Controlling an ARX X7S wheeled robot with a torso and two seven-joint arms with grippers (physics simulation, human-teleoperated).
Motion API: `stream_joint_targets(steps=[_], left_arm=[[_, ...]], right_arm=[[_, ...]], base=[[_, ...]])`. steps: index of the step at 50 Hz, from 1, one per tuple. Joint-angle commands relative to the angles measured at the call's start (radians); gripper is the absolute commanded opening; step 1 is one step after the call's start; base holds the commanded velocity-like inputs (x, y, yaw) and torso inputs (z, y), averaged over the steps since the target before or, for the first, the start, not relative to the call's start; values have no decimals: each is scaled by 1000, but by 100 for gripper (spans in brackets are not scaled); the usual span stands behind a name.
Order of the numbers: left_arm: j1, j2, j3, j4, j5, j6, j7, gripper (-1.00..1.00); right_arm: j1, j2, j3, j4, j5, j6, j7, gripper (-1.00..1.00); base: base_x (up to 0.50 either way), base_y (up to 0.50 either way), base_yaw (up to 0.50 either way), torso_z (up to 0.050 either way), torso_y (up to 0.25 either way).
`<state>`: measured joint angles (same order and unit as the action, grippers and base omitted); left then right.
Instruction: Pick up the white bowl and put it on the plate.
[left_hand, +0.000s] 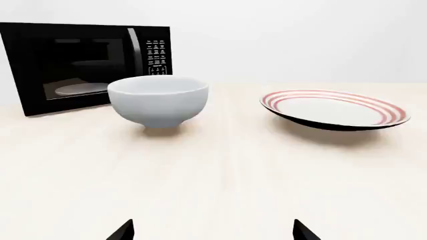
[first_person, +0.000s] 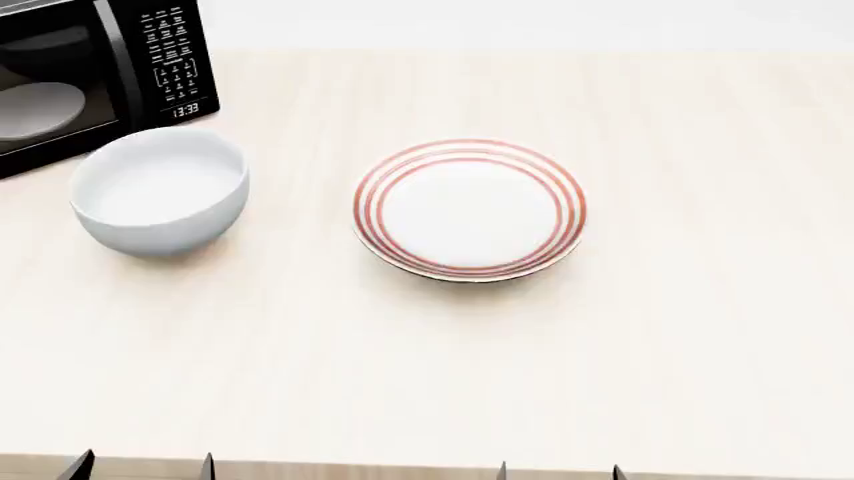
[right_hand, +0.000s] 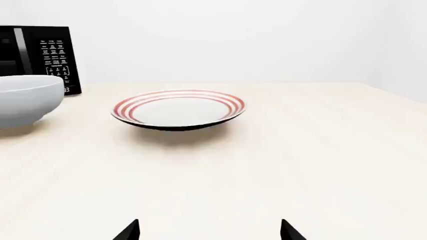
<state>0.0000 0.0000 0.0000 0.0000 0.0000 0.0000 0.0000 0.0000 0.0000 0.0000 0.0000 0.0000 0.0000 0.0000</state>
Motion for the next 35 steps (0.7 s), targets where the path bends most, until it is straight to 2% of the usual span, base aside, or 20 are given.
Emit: stream_joint_targets(steps=[1, 19, 21, 24, 35], left_arm=[[0, -16, 17, 0, -18, -1, -17, 100], [-3, -61, 62, 19, -84, -48, -55, 100], [6, -66, 67, 26, -83, -33, -58, 100], [25, -82, 91, 10, 12, 88, -109, 100], [95, -98, 91, 228, 27, 66, -153, 100]], right_arm=[[0, 16, -18, -7, 20, 9, 17, 100], [-15, 60, -73, -37, 56, 29, 67, 100], [-16, 64, -75, -45, 58, 35, 72, 100], [-27, 70, -83, -78, 46, 51, 89, 100], [-78, 76, -81, -273, 26, 131, 169, 100]], base=[[0, 0, 0, 0, 0], [0, 0, 0, 0, 0], [0, 0, 0, 0, 0], [0, 0, 0, 0, 0], [0, 0, 0, 0, 0]])
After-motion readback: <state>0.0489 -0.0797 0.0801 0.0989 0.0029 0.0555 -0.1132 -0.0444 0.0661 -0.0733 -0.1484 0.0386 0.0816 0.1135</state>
